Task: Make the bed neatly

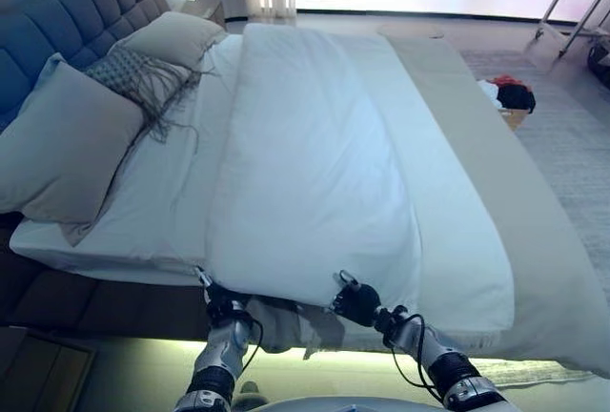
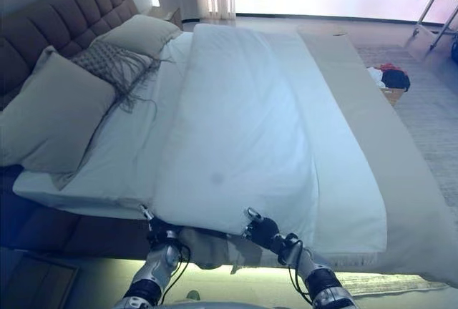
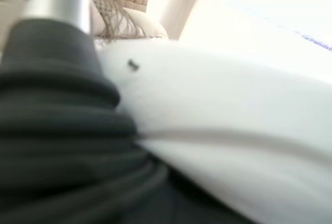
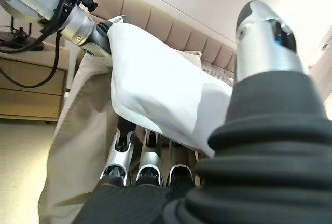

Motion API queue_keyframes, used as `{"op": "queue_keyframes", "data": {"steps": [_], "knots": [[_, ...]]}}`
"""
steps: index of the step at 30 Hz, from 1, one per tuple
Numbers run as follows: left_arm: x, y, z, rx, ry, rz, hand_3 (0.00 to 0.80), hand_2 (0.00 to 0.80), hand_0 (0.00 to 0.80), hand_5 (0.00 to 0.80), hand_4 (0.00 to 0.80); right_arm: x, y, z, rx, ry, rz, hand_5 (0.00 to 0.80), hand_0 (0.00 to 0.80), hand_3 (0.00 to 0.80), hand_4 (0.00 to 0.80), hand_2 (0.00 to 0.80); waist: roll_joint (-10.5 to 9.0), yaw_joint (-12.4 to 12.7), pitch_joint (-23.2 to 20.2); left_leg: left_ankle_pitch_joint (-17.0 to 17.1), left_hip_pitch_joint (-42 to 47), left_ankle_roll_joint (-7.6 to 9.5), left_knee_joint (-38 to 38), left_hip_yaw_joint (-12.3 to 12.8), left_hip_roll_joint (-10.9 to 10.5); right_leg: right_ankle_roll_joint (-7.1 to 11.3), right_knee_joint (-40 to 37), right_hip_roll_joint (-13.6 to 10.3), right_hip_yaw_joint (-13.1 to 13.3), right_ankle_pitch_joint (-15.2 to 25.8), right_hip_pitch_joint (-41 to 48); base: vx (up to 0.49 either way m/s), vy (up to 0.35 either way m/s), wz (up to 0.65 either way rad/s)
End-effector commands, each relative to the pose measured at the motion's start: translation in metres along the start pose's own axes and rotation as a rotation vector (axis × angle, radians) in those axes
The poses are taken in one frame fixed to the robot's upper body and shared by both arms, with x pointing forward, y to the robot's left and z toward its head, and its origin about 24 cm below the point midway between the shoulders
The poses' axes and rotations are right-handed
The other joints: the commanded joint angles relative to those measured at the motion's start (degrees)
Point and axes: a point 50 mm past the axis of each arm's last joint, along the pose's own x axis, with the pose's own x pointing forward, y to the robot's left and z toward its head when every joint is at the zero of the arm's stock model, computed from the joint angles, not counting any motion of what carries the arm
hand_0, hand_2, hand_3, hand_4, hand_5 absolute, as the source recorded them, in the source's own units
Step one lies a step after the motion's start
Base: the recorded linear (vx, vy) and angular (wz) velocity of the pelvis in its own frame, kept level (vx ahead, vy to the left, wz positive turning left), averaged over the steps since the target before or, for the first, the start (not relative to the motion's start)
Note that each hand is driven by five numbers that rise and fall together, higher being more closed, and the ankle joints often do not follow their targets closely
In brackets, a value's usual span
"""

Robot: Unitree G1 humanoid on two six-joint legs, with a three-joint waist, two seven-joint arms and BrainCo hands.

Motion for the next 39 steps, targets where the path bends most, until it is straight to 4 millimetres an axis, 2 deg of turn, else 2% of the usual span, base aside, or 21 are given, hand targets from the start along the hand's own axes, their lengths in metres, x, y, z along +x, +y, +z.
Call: {"op": "queue_keyframes", "data": {"steps": [1, 3, 5, 6, 8, 11, 15, 18, 23, 26, 32, 39], "knots": [[-0.014, -0.135, 0.162, 0.126, -0.539, -0.492, 0.0, 0.0, 0.0, 0.0, 0.0, -0.102, -0.078, -0.016, -0.009, 0.16, -0.316, 0.0, 0.0, 0.0, 0.0, 0.0, -2.67, 4.88, -3.3, -4.03, -0.91, 0.29, 3.61, -0.37, -0.09, 2.13, 5.63, -6.73, 0.81, -1.03, -3.52, -0.035, 0.008, 0.03], [-0.017, -0.136, 0.169, 0.135, -0.555, -0.49, 0.0, 0.0, 0.0, 0.0, 0.0, -0.111, -0.083, -0.027, 0.011, 0.271, -0.337, 0.0, 0.0, 0.0, 0.0, 0.0, -2.8, 5.38, -3.47, -4.15, -0.93, 0.35, 3.84, -0.47, -0.19, 2.16, 5.79, -6.77, 0.6, -1.09, -3.42, -0.032, -0.007, 0.01], [-0.019, -0.138, 0.175, 0.14, -0.566, -0.49, 0.0, 0.0, 0.0, 0.0, 0.0, -0.122, -0.09, -0.033, -0.061, 0.393, -0.378, 0.0, 0.0, 0.0, 0.0, 0.0, -2.97, 5.6, -3.58, -4.25, -1.02, 0.4, 3.98, -0.5, -0.27, 2.18, 5.81, -6.81, 0.48, -1.16, -3.35, 0.0, 0.0, 0.0], [-0.02, -0.141, 0.179, 0.148, -0.577, -0.49, 0.0, 0.0, 0.0, 0.0, 0.0, -0.139, -0.1, -0.041, -0.143, 0.511, -0.437, 0.0, 0.0, 0.0, 0.0, 0.0, -3.03, 6.04, -3.4, -4.66, -0.73, 0.39, 4.08, -0.82, -0.34, 2.24, 6.3, -6.82, 0.48, -1.72, -3.17, -0.036, -0.008, 0.01], [-0.02, -0.146, 0.181, 0.161, -0.583, -0.497, 0.0, 0.0, 0.0, 0.0, 0.0, -0.154, -0.107, -0.044, -0.254, 0.649, -0.489, 0.0, 0.0, 0.0, 0.0, 0.0, -3.29, 6.32, -3.18, -4.51, -1.03, 0.52, 4.24, -1.22, -0.49, 2.18, 6.5, -6.86, 0.33, -1.56, -3.44, -0.034, -0.02, 0.04], [-0.019, -0.156, 0.183, 0.182, -0.586, -0.515, 0.0, 0.0, 0.0, 0.0, 0.0, -0.176, -0.119, -0.043, -0.551, 0.877, -0.619, 0.0, 0.0, 0.0, 0.0, 0.0, -3.8, 6.73, -2.62, -5.13, -0.67, 0.5, 4.5, -1.65, -0.57, 2.26, 7.07, -6.85, 0.3, -2.12, -3.19, -0.014, -0.029, 0.02], [-0.017, -0.164, 0.181, 0.195, -0.596, -0.53, 0.0, 0.0, 0.0, 0.0, 0.0, -0.19, -0.123, -0.054, -0.555, 0.974, -0.688, 0.0, 0.0, 0.0, 0.0, 0.0, -4.15, 6.15, -1.8, -4.99, -1.01, 0.77, 4.75, -2.06, -0.65, 2.13, 7.08, -6.79, 0.45, -1.69, -3.52, -0.025, -0.021, 0.04], [-0.017, -0.166, 0.183, 0.189, -0.607, -0.533, 0.0, 0.0, 0.0, 0.0, 0.0, -0.2, -0.126, -0.072, -0.593, 1.058, -0.739, 0.0, 0.0, 0.0, 0.0, 0.0, -4.01, 5.74, -1.53, -5.22, -1.03, 0.91, 5.0, -1.98, -0.7, 2.17, 7.23, -6.82, 0.73, -1.8, -3.61, 0.0, 0.0, 0.0], [-0.018, -0.175, 0.185, 0.186, -0.627, -0.534, 0.0, 0.0, 0.0, 0.0, 0.0, -0.221, -0.128, -0.093, -0.578, 1.129, -0.823, 0.0, 0.0, 0.0, 0.0, 0.0, -4.14, 5.4, -1.43, -5.46, -0.87, 1.04, 4.91, -1.94, -0.88, 2.35, 6.97, -6.71, 1.1, -1.67, -3.49, 0.002, -0.008, -0.02], [-0.019, -0.186, 0.189, 0.19, -0.641, -0.537, 0.0, 0.0, 0.0, 0.0, 0.0, -0.24, -0.129, -0.103, -0.508, 1.138, -0.888, 0.0, 0.0, 0.0, 0.0, 0.0, -4.04, 5.07, -1.59, -5.56, -0.67, 1.11, 4.68, -1.8, -1.0, 2.52, 6.7, -6.67, 1.24, -1.46, -3.39, 0.0, 0.0, 0.0], [-0.026, -0.197, 0.201, 0.207, -0.686, -0.524, 0.0, 0.0, 0.0, 0.0, 0.0, -0.25, -0.131, -0.096, -0.445, 1.05, -0.974, 0.0, 0.0, 0.0, 0.0, 0.0, -3.91, 4.81, -1.87, -5.84, -0.39, 1.16, 4.61, -1.65, -1.11, 2.64, 6.29, -6.58, 1.62, -1.15, -3.38, 0.0, 0.0, 0.0], [-0.041, -0.196, 0.216, 0.198, -0.789, -0.5, 0.0, 0.0, 0.0, 0.0, 0.0, -0.247, -0.132, -0.088, -0.438, 1.008, -0.984, 0.0, 0.0, 0.0, 0.0, 0.0, -4.01, 5.74, -1.8, -6.17, -0.62, 1.34, 4.78, -2.13, -1.36, 2.49, 5.99, -6.6, 1.4, -1.25, -3.2, 0.0, 0.0, 0.0]]}}
